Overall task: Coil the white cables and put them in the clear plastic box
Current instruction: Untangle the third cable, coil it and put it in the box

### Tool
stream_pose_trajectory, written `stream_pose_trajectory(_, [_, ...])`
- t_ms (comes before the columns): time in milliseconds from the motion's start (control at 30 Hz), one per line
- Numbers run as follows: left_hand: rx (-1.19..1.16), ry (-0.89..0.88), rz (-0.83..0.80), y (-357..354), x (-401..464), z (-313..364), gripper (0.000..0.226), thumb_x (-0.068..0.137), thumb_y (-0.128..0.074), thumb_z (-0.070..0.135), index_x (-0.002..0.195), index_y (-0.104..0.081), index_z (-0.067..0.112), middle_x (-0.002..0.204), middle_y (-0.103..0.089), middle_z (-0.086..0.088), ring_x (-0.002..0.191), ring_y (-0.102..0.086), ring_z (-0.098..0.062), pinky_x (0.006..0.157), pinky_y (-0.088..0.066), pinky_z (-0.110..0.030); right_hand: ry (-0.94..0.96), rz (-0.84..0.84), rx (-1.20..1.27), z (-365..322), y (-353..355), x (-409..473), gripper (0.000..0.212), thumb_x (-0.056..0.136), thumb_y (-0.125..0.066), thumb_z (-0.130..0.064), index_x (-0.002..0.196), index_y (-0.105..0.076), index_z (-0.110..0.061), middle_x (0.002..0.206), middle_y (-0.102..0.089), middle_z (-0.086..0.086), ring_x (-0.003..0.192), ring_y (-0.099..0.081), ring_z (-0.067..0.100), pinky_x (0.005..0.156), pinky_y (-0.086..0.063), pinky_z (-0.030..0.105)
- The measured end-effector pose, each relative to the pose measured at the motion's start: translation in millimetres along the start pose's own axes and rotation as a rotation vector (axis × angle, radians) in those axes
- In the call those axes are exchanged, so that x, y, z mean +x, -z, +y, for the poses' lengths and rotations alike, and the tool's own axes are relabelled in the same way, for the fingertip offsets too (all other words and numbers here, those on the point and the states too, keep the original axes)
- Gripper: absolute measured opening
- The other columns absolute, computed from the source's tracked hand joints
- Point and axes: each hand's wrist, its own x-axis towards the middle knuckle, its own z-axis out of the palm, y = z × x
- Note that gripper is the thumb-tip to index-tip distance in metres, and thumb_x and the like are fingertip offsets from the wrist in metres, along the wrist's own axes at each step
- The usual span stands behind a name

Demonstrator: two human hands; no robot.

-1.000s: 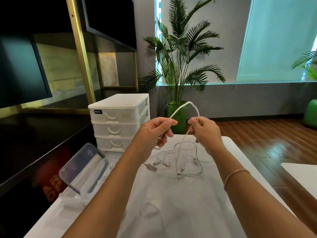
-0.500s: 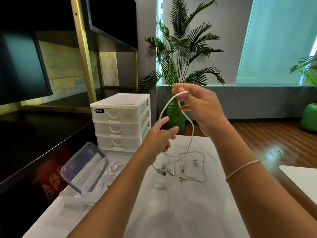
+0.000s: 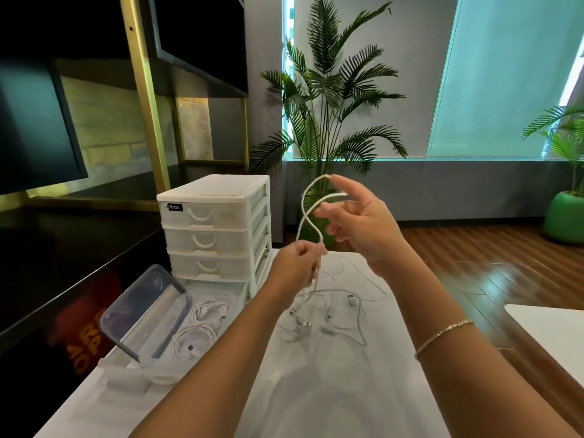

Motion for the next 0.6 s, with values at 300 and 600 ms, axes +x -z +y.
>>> stream_pose_trajectory(300, [-0.2,-0.175,0.1,13.3,6.9,38.5,0.02,0.099,-0.041,0.015,0.086,-0.056,0.013,0.068,-0.057,0.0,0.043,-0.049,-0.002,0.039,-0.039,-0.014,-0.378,-0.18,-0.479,66.1,2.2,2.1,0.04,0.089,-0.059,-0.021,0.129,-0.05,-0.018,0.095,-0.065,0.002,0.073,-0.061,0.015,0.063,-0.05,0.027])
stream_pose_trajectory(600, [-0.37,-0.207,0.076,18.5,5.0,62.3,0.023,0.099,-0.039,0.017,0.085,-0.057,0.014,0.068,-0.061,0.0,0.044,-0.052,-0.004,0.039,-0.039,-0.013,-0.338,-0.124,-0.498,81.1,2.0,5.1,0.022,0.092,-0.053,-0.013,0.106,-0.07,-0.013,0.088,-0.066,0.0,0.056,-0.049,0.005,0.051,-0.041,0.017])
